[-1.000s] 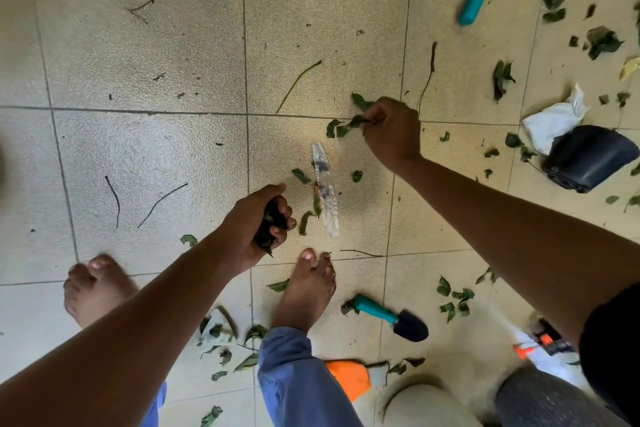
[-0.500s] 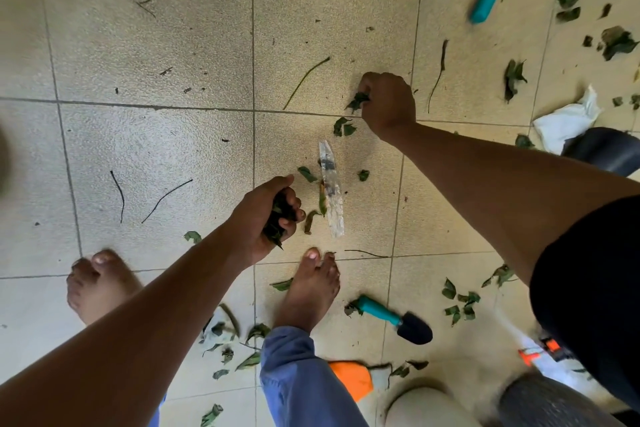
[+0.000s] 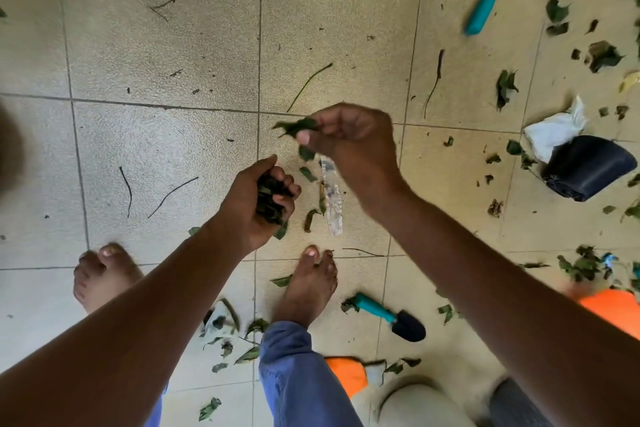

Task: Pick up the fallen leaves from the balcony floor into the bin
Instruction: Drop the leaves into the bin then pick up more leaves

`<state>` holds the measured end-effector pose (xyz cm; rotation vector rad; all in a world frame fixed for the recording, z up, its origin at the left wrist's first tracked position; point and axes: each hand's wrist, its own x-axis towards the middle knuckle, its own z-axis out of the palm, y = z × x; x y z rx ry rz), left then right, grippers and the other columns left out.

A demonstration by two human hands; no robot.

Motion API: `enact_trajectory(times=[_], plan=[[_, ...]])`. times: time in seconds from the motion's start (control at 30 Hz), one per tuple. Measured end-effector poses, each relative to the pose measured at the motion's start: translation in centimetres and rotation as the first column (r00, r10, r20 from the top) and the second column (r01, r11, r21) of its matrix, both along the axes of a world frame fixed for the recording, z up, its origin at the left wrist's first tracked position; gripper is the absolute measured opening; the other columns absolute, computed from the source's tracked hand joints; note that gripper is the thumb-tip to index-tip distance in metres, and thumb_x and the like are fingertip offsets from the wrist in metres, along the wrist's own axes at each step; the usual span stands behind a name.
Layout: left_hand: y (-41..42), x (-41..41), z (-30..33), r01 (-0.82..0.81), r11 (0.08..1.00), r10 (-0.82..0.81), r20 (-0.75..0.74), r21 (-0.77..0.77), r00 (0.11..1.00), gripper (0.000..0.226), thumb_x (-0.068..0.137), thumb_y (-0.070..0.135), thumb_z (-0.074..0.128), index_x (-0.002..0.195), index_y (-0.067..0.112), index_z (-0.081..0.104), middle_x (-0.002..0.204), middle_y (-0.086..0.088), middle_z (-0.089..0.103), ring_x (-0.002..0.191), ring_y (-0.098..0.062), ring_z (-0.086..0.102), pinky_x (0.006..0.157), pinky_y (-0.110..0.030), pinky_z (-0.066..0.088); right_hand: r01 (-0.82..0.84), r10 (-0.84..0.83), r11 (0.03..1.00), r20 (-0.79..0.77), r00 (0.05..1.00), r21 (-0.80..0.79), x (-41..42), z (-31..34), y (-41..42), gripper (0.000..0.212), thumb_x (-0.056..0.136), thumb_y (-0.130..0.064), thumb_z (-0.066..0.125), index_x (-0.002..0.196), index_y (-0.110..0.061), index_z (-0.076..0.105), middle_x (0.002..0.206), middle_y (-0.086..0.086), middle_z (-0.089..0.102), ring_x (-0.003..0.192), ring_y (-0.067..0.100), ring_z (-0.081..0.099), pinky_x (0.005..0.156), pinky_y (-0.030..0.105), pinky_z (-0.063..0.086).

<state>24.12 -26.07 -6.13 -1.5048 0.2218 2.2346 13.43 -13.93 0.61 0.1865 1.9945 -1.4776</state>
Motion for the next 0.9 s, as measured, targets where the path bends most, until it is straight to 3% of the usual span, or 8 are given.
enact_trajectory(times=[0.1,0.13,0.2,0.27,0.37,0.57,0.67,0.9], plan=[[-0.2,-0.5,0.2,-0.067,0.997,0.065,-0.048,-0.034,0.997,0.029,0.097,0.031,0.055,0.121,0.014,0.058,0.115,-0.011,0.054,0.095,-0.019,0.057,0.062,-0.02,0.048,0.002,-0.001,1.0,0.066,0.998,-0.002,3.7,1.8,-1.3,0.016,0.076,0.003,0.083,0.086,-0.008,0.077,0.08,0.012,0.076,0.07,0.02,0.07,0.067,0.036,0.06],[-0.3,-0.6,0.5,-0.051,0.998,0.048,-0.056,-0.045,0.997,0.034,0.095,0.034,0.057,0.123,0.015,0.056,0.121,-0.013,0.05,0.104,-0.024,0.055,0.071,-0.025,0.049,-0.015,0.014,0.999,0.036,0.999,0.038,4.8,1.7,-1.6,0.017,0.075,0.001,0.083,0.084,-0.012,0.077,0.077,0.005,0.076,0.069,0.012,0.069,0.065,0.027,0.057],[-0.5,-0.6,0.7,-0.022,0.998,0.018,-0.067,-0.053,0.998,0.025,0.089,0.035,0.062,0.095,0.011,0.063,0.102,-0.011,0.054,0.096,-0.024,0.057,0.076,-0.027,0.045,-0.042,0.051,0.989,-0.062,0.997,0.14,6.6,1.0,-2.1,0.017,0.074,0.0,0.082,0.083,-0.013,0.078,0.074,-0.006,0.074,0.066,-0.003,0.065,0.065,0.013,0.049],[-0.7,-0.4,1.1,-0.038,0.998,0.035,-0.076,-0.048,0.997,0.023,0.09,0.033,0.06,0.076,0.015,0.057,0.078,-0.002,0.051,0.076,-0.019,0.056,0.073,-0.027,0.045,-0.063,0.118,0.966,-0.208,0.971,0.252,7.9,0.2,-2.5,0.014,0.074,-0.004,0.081,0.084,-0.014,0.077,0.075,-0.009,0.074,0.07,0.0,0.067,0.071,0.019,0.052],[-1.1,-0.1,1.9,-0.066,0.998,0.065,-0.087,-0.007,0.994,0.031,0.101,0.033,0.048,0.076,0.015,0.053,0.066,-0.002,0.056,0.063,-0.018,0.065,0.063,-0.023,0.056,-0.107,0.275,0.904,-0.371,0.887,0.415,9.1,-1.3,-2.8,0.013,0.076,-0.01,0.077,0.083,-0.02,0.075,0.075,-0.009,0.072,0.079,0.016,0.064,0.073,0.039,0.053],[-2.0,0.9,2.1,0.007,0.998,-0.013,-0.085,-0.064,0.996,0.032,0.099,0.032,0.053,0.072,0.016,0.054,0.067,-0.001,0.056,0.063,-0.015,0.063,0.063,-0.021,0.054,-0.125,0.514,0.796,-0.552,0.657,0.592,10.6,-2.5,-3.1,0.01,0.077,-0.008,0.071,0.076,-0.017,0.073,0.087,0.0,0.064,0.083,0.026,0.052,0.069,0.04,0.044],[-2.1,1.6,1.7,0.065,0.996,-0.069,-0.075,-0.061,0.995,0.033,0.098,0.035,0.054,0.07,0.019,0.057,0.072,0.001,0.052,0.071,-0.014,0.059,0.075,-0.025,0.048,-0.233,0.677,0.694,-0.508,0.532,0.681,10.9,-2.3,-3.7,0.007,0.079,-0.013,0.067,0.074,-0.016,0.071,0.085,0.002,0.06,0.082,0.026,0.05,0.067,0.042,0.041],[-2.3,2.3,1.5,0.064,0.989,-0.073,-0.058,-0.134,0.996,0.04,0.097,0.028,0.052,0.058,0.022,0.046,0.053,0.005,0.042,0.055,-0.012,0.048,0.054,-0.021,0.043,-0.573,0.907,0.415,-0.274,0.319,0.707,10.4,0.2,-4.2,0.025,0.067,-0.006,0.066,0.091,-0.01,0.072,0.098,0.007,0.059,0.094,0.027,0.051,0.071,0.039,0.043]])
